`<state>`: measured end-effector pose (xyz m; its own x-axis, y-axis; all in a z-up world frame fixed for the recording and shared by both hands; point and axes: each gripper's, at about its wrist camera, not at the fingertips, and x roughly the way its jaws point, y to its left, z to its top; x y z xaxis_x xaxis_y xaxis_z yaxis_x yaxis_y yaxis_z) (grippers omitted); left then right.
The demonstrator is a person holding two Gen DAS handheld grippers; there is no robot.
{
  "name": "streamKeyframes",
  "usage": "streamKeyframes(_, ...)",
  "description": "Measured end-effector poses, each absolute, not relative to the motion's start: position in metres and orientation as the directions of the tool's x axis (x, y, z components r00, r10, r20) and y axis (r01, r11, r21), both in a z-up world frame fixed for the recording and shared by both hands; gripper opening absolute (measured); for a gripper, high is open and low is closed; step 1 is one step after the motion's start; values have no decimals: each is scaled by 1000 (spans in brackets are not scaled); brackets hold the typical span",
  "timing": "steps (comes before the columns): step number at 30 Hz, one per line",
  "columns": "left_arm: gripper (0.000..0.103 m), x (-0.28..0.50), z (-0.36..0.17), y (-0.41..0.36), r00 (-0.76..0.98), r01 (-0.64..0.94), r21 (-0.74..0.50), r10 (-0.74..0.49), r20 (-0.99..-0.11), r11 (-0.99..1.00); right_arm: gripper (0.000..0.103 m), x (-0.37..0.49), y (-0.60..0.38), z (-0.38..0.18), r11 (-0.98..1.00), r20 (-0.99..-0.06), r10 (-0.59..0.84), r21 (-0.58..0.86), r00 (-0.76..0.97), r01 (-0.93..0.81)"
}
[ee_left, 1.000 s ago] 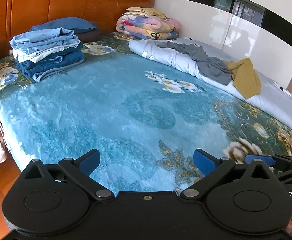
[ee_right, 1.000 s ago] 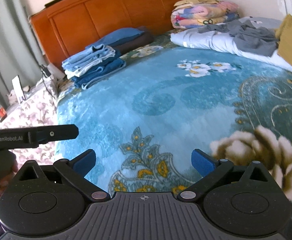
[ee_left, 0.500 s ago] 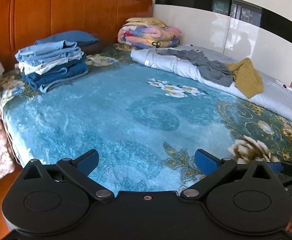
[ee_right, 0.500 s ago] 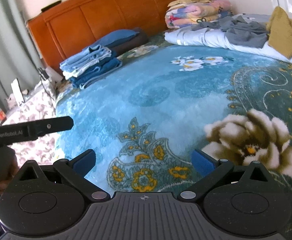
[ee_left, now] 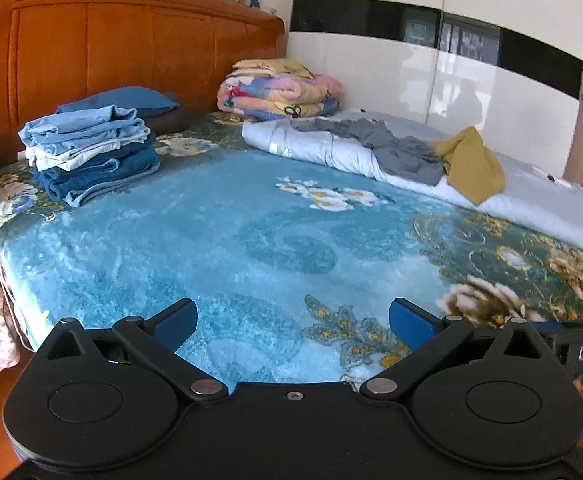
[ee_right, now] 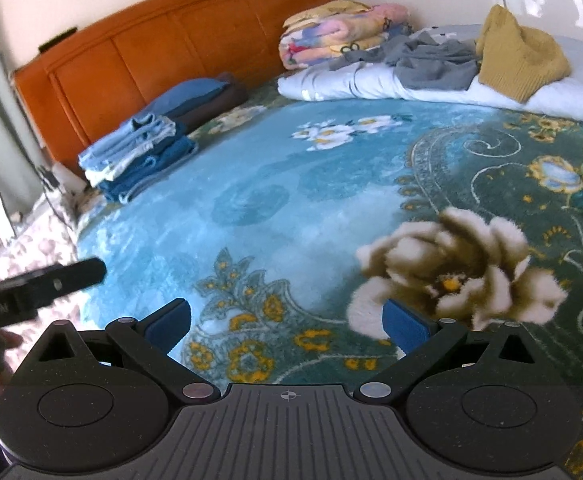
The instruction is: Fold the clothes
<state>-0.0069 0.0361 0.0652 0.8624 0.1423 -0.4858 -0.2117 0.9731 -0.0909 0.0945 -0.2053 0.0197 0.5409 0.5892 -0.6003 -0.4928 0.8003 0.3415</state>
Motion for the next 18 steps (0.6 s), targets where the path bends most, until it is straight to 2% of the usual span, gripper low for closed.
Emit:
streamKeyframes(3, 101, -9, 65, 35, 866, -233, -78, 171, -470, 969, 103, 88, -204, 21, 827, -603, 544, 271, 583, -492)
streamKeyframes(9, 101, -11, 62, 35, 871, -179, -136, 92, -483, 974, 103, 72, -207, 27, 888, -563, 441, 160, 699, -431)
streamKeyframes(18, 101, -14, 58, 27, 879, -152, -119, 79, -470, 981, 103, 56, -212, 16, 927, -558, 360, 122, 748, -355)
